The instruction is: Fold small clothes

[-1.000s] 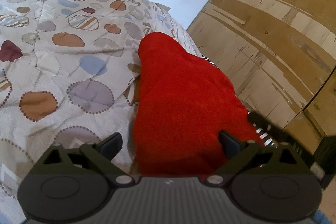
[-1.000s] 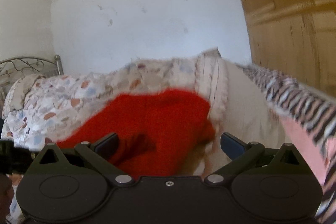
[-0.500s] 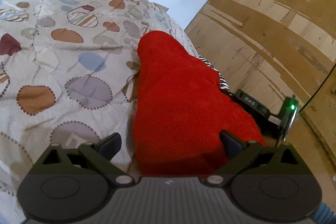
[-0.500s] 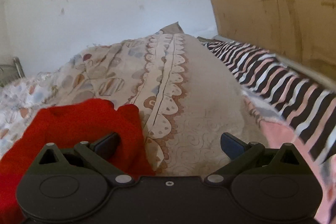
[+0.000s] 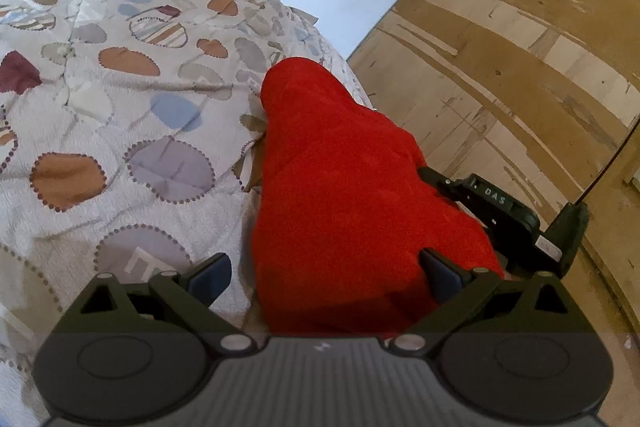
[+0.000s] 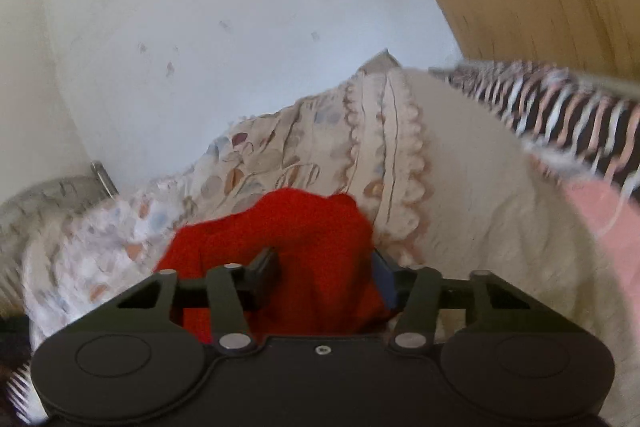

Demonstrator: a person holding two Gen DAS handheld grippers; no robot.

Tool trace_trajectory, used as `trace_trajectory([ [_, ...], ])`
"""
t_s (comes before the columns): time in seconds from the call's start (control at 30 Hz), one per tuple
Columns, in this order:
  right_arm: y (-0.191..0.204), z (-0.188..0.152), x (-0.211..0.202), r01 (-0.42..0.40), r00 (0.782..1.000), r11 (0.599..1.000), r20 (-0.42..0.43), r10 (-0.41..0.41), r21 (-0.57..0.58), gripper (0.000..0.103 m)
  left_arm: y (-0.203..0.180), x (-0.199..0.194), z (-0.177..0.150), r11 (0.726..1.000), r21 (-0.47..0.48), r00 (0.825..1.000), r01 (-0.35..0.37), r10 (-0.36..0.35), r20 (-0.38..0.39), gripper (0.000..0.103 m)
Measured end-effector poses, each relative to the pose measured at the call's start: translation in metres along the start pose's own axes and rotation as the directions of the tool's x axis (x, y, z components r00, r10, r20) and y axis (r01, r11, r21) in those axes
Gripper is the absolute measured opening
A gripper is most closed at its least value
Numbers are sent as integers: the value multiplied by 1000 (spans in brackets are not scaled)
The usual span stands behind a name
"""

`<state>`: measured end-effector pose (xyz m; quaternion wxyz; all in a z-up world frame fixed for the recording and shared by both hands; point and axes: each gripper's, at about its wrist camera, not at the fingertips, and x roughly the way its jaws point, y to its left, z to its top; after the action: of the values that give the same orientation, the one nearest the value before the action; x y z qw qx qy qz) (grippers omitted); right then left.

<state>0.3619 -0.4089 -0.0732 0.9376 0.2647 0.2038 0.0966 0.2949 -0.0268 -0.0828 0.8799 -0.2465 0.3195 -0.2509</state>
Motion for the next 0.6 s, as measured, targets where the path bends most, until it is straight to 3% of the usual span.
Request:
trace_trajectory([
  [0.07,8,-4,-5,-9,999,1000,41,10,-23,19,0,0,-1,1000,1,1000,1,-1,3,101],
  [0.3,61,-20,-20,-55,987,935,125,105,-351,15,1,1,-3,1000,-19,1000,5,-5,12,102],
  [0.47,77,-19,-18,-59,983,886,125,131,-461,12,2,2,-4,1000,-29,1000,3,-3,14,102],
  [0.6,69,12,-5,-50,986,867,113,122,-496,10,-5,10,0,999,-50,1000,-9,8,-7,102],
])
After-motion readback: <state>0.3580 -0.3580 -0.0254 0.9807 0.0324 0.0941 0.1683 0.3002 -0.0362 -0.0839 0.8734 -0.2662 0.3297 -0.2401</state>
